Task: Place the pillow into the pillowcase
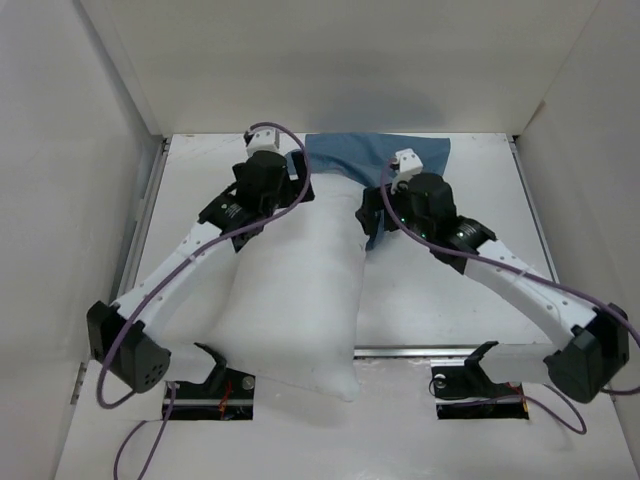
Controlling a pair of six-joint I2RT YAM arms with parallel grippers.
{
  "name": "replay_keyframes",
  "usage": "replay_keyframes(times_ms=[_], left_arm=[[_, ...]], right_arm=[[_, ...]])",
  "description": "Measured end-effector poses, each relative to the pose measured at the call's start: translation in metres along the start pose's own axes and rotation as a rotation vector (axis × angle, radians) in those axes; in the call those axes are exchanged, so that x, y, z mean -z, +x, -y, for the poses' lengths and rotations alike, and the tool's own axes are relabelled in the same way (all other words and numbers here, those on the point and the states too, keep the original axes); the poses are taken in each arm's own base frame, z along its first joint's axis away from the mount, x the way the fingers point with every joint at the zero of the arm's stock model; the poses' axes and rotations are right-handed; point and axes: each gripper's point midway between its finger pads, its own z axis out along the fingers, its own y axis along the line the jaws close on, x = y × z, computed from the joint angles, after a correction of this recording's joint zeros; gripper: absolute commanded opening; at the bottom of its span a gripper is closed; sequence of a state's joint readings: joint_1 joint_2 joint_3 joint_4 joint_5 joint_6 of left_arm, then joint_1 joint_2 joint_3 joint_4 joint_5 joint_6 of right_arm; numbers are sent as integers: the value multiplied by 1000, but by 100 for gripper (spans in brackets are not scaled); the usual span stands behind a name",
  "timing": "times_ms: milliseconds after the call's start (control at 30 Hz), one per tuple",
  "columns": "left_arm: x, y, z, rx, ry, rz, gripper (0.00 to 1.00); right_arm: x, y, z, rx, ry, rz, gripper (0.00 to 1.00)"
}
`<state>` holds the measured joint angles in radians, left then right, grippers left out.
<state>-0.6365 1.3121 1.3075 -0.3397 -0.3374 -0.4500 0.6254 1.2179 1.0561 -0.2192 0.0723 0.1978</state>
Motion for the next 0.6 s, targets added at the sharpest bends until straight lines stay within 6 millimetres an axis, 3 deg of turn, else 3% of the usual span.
replay_keyframes(times_ms=[100, 167, 267, 367, 500, 567, 600], left_arm=[[-41, 29, -41, 16, -114, -104, 100], [-63, 58, -51, -1, -145, -195, 100], [-73, 83, -41, -36, -120, -259, 100], [-71, 78, -22, -49, -50, -237, 100], [-75, 81, -13, -58, -15, -240, 77], [-82, 87, -13, -65, -21, -256, 58], [-86, 90, -14, -72, -23, -266, 51]], right_arm=[[-27, 0, 7, 57, 57, -42, 100], [-46, -10, 12, 112, 104, -43, 100], [-72, -31, 21, 199, 160, -19, 99], [-93, -41, 29, 271, 194, -11, 93], [-117, -40, 42, 321, 214, -28, 86], [-127, -38, 51, 326, 218, -42, 82], [-131, -35, 57, 326, 220, -53, 73]])
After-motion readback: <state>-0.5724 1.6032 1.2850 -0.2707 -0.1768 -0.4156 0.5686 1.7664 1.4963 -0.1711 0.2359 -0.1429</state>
